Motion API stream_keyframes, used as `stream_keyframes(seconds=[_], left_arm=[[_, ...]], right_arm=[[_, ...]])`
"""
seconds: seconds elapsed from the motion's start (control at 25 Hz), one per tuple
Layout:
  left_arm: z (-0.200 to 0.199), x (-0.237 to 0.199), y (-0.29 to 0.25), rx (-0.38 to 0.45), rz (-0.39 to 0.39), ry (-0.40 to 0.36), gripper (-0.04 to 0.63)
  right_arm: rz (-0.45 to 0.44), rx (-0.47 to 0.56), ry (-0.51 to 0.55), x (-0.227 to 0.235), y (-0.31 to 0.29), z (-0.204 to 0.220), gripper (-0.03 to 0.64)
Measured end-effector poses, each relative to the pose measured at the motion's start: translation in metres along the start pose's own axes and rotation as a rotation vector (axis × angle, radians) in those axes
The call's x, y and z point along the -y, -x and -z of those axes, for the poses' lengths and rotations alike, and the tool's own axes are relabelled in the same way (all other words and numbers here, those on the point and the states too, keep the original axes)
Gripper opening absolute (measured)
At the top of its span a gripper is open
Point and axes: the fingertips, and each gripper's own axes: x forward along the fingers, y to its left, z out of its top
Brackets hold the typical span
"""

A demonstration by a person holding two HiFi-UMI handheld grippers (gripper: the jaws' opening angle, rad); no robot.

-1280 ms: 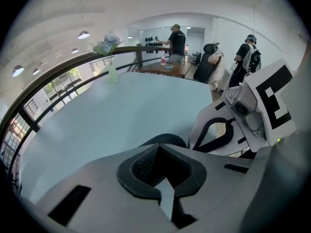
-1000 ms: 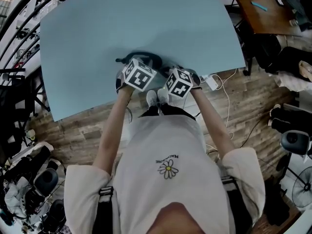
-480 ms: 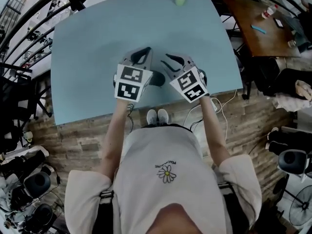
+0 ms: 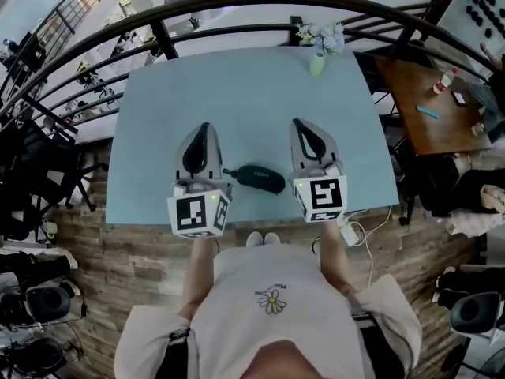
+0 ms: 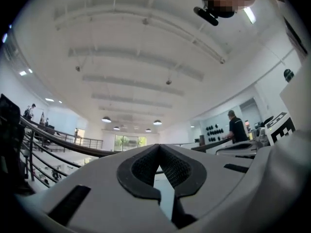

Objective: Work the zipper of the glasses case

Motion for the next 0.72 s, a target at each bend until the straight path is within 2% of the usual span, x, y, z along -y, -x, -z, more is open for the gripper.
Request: stream_keyframes(seconds=[0.08,0.24,0.48,0.72], left_arm=[[0.005,-0.01,0.01,-0.005,-0.032,-0.003,0.015],[0.019,-0.026,0.018,-0.04,-0.075,0.02,0.015],[0.017,-0.038,0.022,-0.035,-0.095,0.014,0.015],[0.015,-0.037,0.027,-0.026,-0.099,0.014,0.015]], right_arm=[[0.026,-0.022,0.001,-0.004,0.005,0.004,0.009],[0.015,-0.056,0.0,-0.016,0.009,0.016,0.008],[0.012,-0.06,0.004,-0.023,0.013,0.018,0.008],[0.053,-0.058,0.027,-0.018,0.021,0.017,0.008]])
